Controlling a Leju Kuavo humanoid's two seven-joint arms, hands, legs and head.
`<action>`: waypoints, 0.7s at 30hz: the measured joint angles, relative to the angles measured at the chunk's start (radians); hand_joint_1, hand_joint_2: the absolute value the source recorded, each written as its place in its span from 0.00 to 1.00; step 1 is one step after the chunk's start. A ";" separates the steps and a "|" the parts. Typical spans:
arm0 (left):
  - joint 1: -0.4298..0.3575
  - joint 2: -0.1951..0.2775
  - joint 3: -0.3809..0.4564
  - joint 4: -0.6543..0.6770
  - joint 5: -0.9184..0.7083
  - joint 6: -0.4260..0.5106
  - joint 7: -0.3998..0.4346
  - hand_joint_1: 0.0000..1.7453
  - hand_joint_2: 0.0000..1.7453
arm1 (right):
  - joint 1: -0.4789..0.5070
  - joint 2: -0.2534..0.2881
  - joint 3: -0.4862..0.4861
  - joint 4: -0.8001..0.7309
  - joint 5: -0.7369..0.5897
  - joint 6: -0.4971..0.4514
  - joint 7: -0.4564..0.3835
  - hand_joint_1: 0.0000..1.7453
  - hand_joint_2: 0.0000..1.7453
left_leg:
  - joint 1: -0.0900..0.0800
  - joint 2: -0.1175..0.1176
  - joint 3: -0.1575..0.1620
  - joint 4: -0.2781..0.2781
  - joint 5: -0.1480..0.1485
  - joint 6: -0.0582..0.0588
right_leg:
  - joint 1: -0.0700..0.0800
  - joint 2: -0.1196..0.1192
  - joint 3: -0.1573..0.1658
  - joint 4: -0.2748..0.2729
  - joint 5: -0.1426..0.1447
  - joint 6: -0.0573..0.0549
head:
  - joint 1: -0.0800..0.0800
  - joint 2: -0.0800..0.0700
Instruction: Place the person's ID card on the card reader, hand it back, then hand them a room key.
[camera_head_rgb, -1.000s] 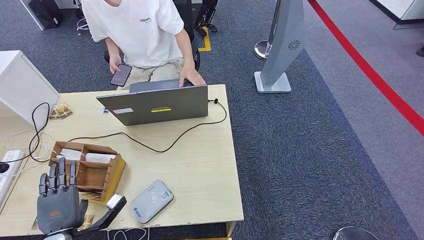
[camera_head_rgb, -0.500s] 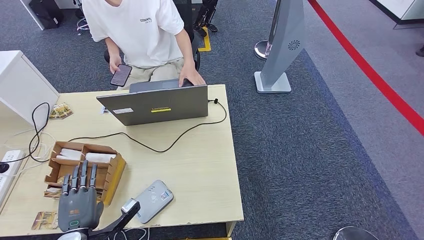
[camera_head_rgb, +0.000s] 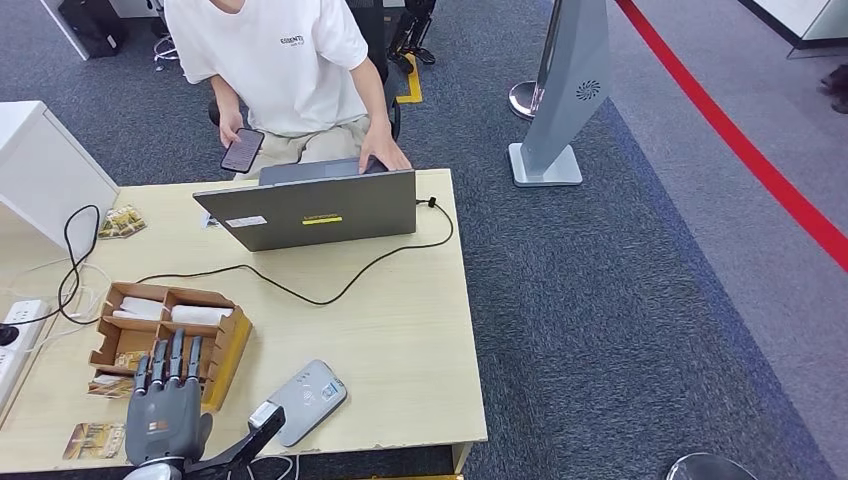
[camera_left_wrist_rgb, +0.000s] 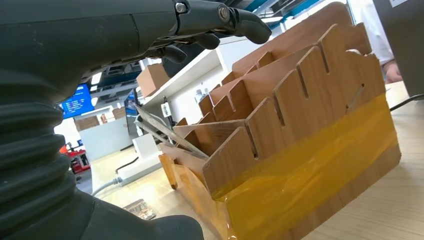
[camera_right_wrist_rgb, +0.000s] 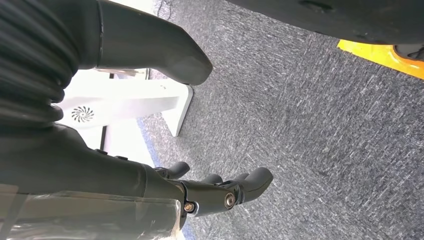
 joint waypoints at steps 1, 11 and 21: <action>0.001 0.000 -0.001 -0.003 0.000 -0.003 0.004 0.00 1.00 | 0.000 0.000 0.000 0.000 0.000 0.000 0.000 0.00 1.00 | 0.000 0.000 0.000 0.000 0.000 0.000 | 0.000 0.000 0.000 0.000 0.000 0.000 | 0.000 0.000; 0.013 0.011 -0.005 -0.039 0.000 -0.010 0.052 0.00 1.00 | 0.000 0.000 0.000 0.000 -0.003 -0.002 0.000 0.00 1.00 | 0.000 0.000 0.000 0.000 0.000 0.000 | 0.000 0.000 0.000 0.000 0.000 0.000 | 0.000 0.000; 0.028 0.026 -0.004 -0.067 0.000 -0.005 0.061 0.00 1.00 | 0.000 0.000 0.000 0.000 -0.002 -0.001 0.003 0.00 1.00 | 0.000 0.000 0.000 0.000 0.000 0.000 | 0.000 0.000 0.000 0.000 0.000 0.000 | 0.000 0.000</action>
